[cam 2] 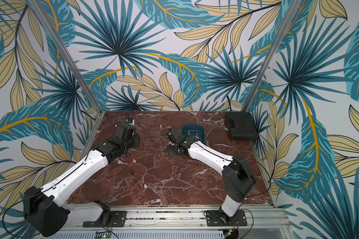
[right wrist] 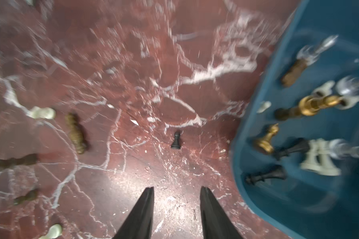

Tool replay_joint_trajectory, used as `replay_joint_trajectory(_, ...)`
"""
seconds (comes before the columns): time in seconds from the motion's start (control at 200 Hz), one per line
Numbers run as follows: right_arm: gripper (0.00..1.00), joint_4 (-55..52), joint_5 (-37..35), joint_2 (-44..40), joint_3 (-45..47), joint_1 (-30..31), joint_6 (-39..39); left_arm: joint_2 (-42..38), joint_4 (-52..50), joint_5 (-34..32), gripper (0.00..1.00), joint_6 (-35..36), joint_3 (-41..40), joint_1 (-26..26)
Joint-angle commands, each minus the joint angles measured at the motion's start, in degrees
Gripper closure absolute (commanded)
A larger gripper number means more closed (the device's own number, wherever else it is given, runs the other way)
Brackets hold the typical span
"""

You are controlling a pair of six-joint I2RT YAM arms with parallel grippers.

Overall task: Put the chess pieces into the storage box
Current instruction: Pick up the chess piece at the center of the board.

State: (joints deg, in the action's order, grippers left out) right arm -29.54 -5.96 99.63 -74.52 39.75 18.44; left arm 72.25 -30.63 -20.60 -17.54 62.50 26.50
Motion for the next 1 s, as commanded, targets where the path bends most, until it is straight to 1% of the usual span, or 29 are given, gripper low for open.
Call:
replay_joint_trajectory(0.0, 0.58, -1.94, 1.22, 3.19, -2.86, 0.07, 0.68, -1.93, -0.06, -1.55, 0.65, -0.77, -1.0, -1.19)
replay_joint_trajectory(0.27, 0.6, -2.89, 3.65, 10.69, -6.18, 0.07, 0.22, 0.13, 1.44, -0.07, 0.65, -0.05, 0.0, -1.86)
replay_joint_trajectory(0.426, 0.61, -2.87, 2.31, 13.57, -7.72, 0.07, -0.19, 1.4, 2.03, 0.82, 0.65, -0.1, 0.6, -1.89)
replay_joint_trajectory(0.671, 0.64, -3.98, 1.68, 18.97, -11.34, -0.01, -0.52, 1.58, 2.16, 0.12, 0.65, 0.23, 0.07, -2.06)
replay_joint_trajectory(0.831, 0.65, -4.72, 1.07, 21.01, -12.66, -0.02, -0.59, 1.76, 2.16, 0.11, 0.65, 0.35, -0.01, -2.22)
replay_joint_trajectory(0.912, 0.72, -4.95, 1.29, 21.39, -12.83, -0.02, -0.74, 1.84, 2.33, 0.28, 0.65, 0.42, -0.08, -2.27)
replay_joint_trajectory(0.997, 0.74, -5.3, 1.63, 21.2, -12.66, -0.01, -0.81, 2.02, 2.51, 0.38, 0.65, 0.6, 0.16, -2.38)
